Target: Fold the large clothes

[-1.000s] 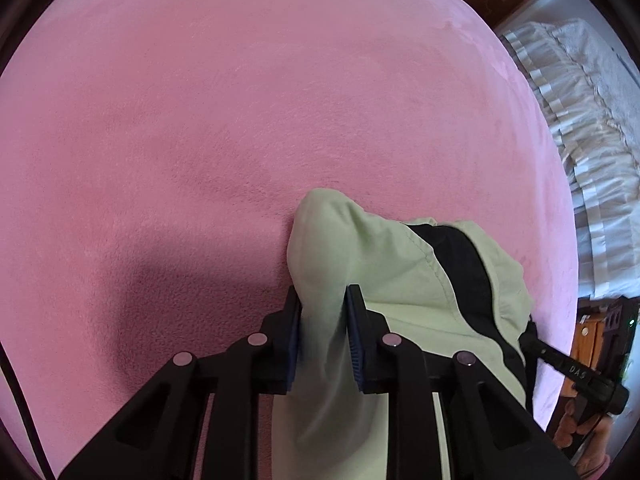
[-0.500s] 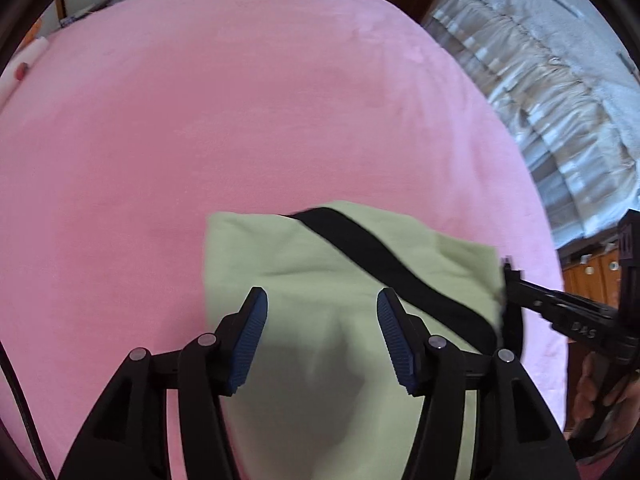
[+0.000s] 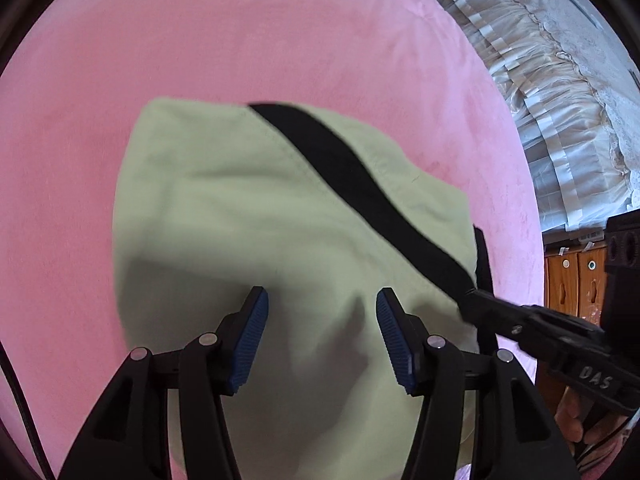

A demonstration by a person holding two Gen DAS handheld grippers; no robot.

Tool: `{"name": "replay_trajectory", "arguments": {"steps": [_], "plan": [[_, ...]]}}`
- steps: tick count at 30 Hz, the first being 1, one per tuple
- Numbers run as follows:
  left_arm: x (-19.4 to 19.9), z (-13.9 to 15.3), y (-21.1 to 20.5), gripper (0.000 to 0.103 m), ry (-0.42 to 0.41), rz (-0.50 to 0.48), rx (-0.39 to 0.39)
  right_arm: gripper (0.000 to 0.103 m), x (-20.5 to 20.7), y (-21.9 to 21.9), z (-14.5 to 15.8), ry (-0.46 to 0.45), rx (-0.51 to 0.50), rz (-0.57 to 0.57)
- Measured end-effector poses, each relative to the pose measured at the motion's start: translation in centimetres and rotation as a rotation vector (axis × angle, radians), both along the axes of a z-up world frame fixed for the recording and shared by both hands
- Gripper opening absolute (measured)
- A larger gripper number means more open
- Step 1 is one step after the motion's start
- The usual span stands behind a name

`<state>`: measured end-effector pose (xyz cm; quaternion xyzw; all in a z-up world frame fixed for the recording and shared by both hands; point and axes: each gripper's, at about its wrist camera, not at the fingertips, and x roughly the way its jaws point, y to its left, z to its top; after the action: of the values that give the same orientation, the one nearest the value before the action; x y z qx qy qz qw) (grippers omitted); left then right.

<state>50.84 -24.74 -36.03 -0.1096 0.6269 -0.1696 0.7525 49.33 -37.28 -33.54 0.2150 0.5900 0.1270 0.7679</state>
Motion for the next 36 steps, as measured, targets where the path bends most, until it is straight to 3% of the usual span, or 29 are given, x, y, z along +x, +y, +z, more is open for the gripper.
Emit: {"name": "replay_trajectory", "arguments": {"steps": [3, 6, 9, 17, 24, 32, 36], "plan": [[-0.8, -0.6, 0.0, 0.036, -0.027, -0.024, 0.044, 0.0, -0.3, 1.0, -2.5, 0.055, -0.01, 0.048], [-1.0, -1.0, 0.8, 0.014, -0.046, -0.031, 0.067, 0.0, -0.7, 1.4, -4.6, 0.114, -0.06, 0.081], [-0.4, -1.7, 1.5, 0.008, -0.037, -0.026, 0.051, 0.0, -1.1, 0.1, -5.8, 0.132, -0.055, 0.063], [-0.6, -2.0, 4.3, 0.008, -0.041, 0.025, 0.006, 0.0, -2.9, -5.0, -5.3, 0.148, -0.081, -0.037], [-0.9, -1.1, 3.4, 0.009, -0.042, 0.047, 0.031, 0.0, -4.7, -6.2, -4.9, 0.137, -0.093, -0.079], [-6.2, 2.1, 2.0, 0.02, -0.095, 0.029, 0.068, 0.0, -8.2, -5.3, 0.1, 0.035, -0.048, -0.064], [-9.5, 2.3, 1.2, 0.024, -0.08, 0.019, 0.028, 0.0, -10.9, -3.6, 1.1, 0.022, -0.007, -0.025]]}}
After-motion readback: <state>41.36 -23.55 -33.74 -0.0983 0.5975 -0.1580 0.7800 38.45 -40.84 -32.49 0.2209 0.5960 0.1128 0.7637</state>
